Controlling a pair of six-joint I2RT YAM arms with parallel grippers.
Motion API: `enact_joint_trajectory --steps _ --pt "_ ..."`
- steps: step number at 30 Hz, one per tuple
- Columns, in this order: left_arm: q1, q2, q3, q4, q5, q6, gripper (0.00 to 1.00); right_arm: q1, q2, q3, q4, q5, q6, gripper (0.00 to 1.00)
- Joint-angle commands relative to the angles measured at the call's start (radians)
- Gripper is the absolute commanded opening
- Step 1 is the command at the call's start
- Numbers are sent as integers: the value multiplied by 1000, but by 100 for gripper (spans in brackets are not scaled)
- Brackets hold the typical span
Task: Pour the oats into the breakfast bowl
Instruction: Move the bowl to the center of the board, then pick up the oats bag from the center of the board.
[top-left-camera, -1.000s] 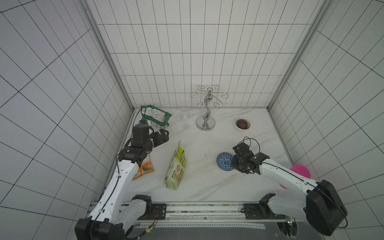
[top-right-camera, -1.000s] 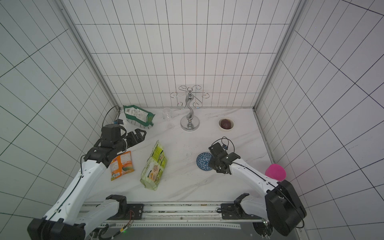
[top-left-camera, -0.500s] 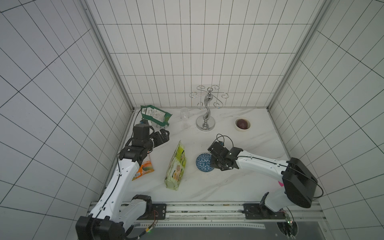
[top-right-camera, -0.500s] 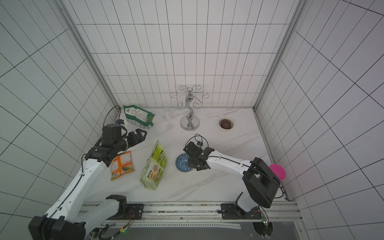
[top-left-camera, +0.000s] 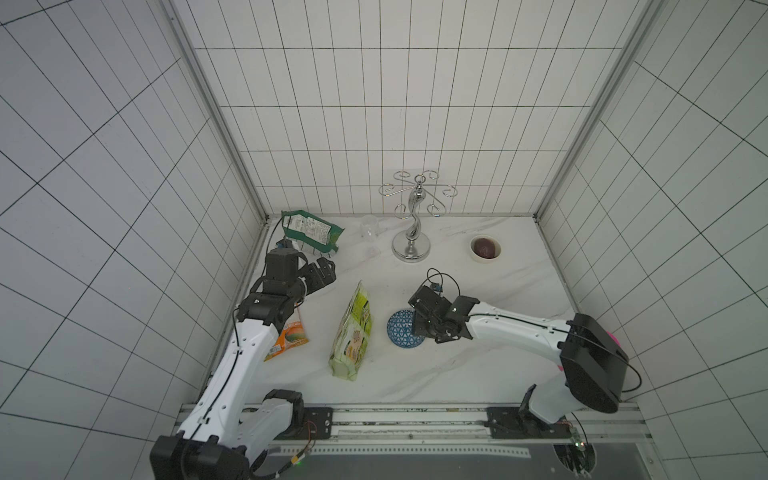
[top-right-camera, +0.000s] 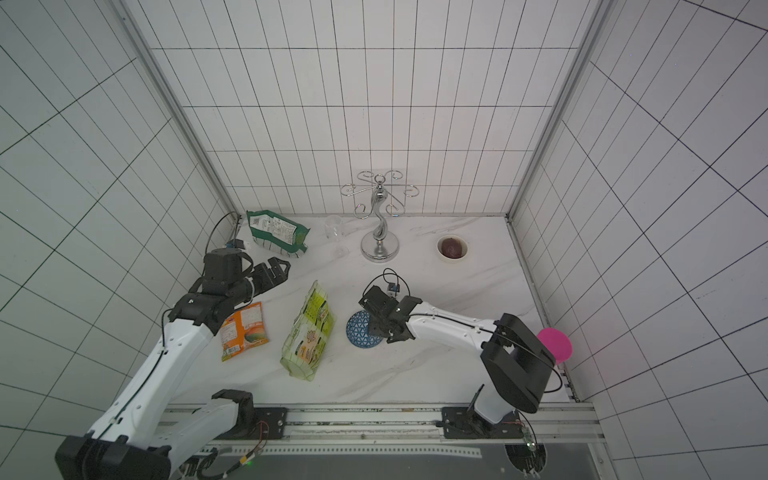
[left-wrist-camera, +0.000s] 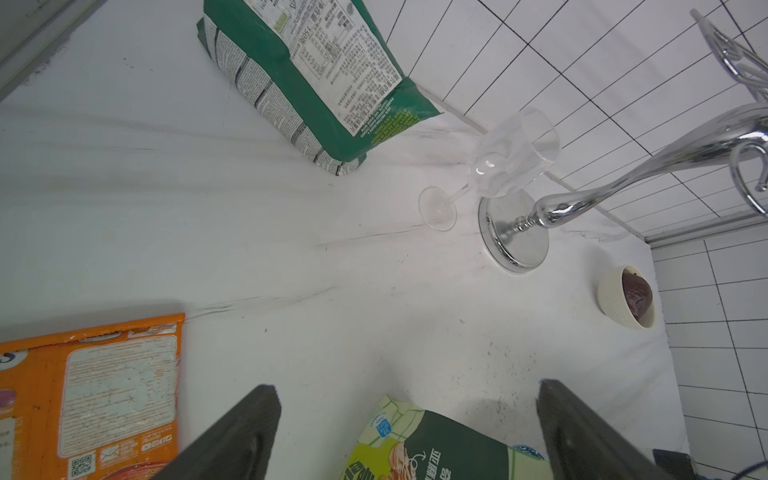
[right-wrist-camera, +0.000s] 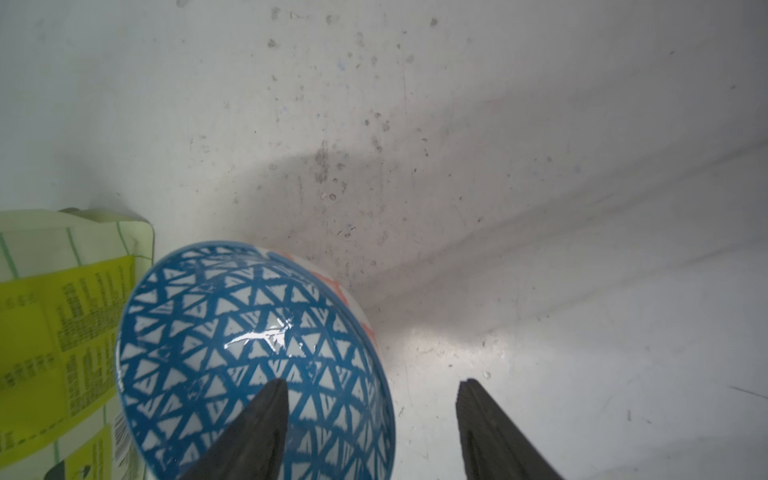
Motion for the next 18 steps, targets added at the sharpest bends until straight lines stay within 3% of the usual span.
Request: enact_joint_trajectory --steps 1,4,7,13,18 --pt "6 -40 2 -10 -92 -15 98 37 -95 54 -52 40 -1 72" --pt "14 -62 -2 -13 -139 -25 98 98 -158 143 -57 55 -2 85" --pt "17 -78 -9 -13 -186 -39 98 157 -145 241 -66 62 6 93" --pt "21 -113 -13 -43 -364 -83 99 251 3 491 -127 109 20 100" --pt "25 -141 -21 -56 -455 -106 99 273 182 680 -194 133 24 99"
